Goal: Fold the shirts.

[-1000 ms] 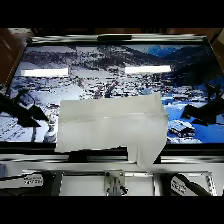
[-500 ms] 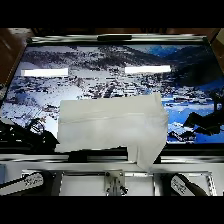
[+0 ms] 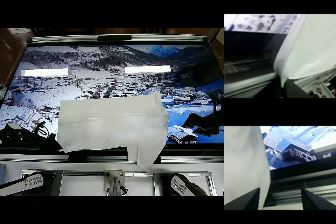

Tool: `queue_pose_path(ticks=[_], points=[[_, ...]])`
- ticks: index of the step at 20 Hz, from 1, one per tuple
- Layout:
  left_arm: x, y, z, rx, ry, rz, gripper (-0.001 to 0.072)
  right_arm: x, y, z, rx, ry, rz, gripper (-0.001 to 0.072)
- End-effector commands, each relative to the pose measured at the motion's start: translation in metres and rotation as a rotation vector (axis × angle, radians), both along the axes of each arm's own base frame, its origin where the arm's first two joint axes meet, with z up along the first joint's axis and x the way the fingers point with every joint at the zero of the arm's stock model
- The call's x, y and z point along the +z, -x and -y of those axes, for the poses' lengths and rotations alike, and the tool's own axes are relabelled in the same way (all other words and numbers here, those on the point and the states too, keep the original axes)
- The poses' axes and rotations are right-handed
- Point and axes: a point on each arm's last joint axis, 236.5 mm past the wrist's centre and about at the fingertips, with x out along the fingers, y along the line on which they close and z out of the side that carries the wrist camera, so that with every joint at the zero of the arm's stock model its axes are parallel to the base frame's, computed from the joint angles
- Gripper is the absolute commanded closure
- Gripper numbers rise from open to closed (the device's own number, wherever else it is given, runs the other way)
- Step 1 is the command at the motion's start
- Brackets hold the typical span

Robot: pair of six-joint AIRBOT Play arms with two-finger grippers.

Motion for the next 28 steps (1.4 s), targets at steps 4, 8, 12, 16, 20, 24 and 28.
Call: queue_pose_path(ticks=[4,8,12,16,20,24,28], points=[[-0.003,0.000,0.001,0.008,-0.010,-0.002,0.0670,-0.038,0.050,-0.077,0.074,-0.320,-0.125,0.0097],[-0.001,0.001,0.002,0.004,-0.003,-0.008,0.0670,-0.077,0.096,-0.097,0.070,-0.367,-0.235,0.0096],[-0.001,0.001,0.002,0.004,-0.003,-0.007,0.0669,-0.092,0.105,-0.088,0.056,-0.277,-0.200,0.0114],[-0.001,0.001,0.002,0.004,-0.003,-0.007,0.0669,-0.095,0.079,-0.089,-0.042,-0.260,-0.088,0.0209],[-0.001,0.001,0.002,0.004,-0.003,-0.008,0.0669,-0.102,0.076,-0.108,-0.051,-0.301,-0.066,0.0209],[-0.001,0.001,0.002,0.004,-0.003,-0.007,0.0669,-0.114,0.076,-0.113,-0.027,-0.237,-0.073,0.0210],[-0.005,-0.004,-0.001,0.013,-0.022,0.011,0.0669,-0.115,0.070,-0.120,-0.014,-0.224,-0.056,0.0570]])
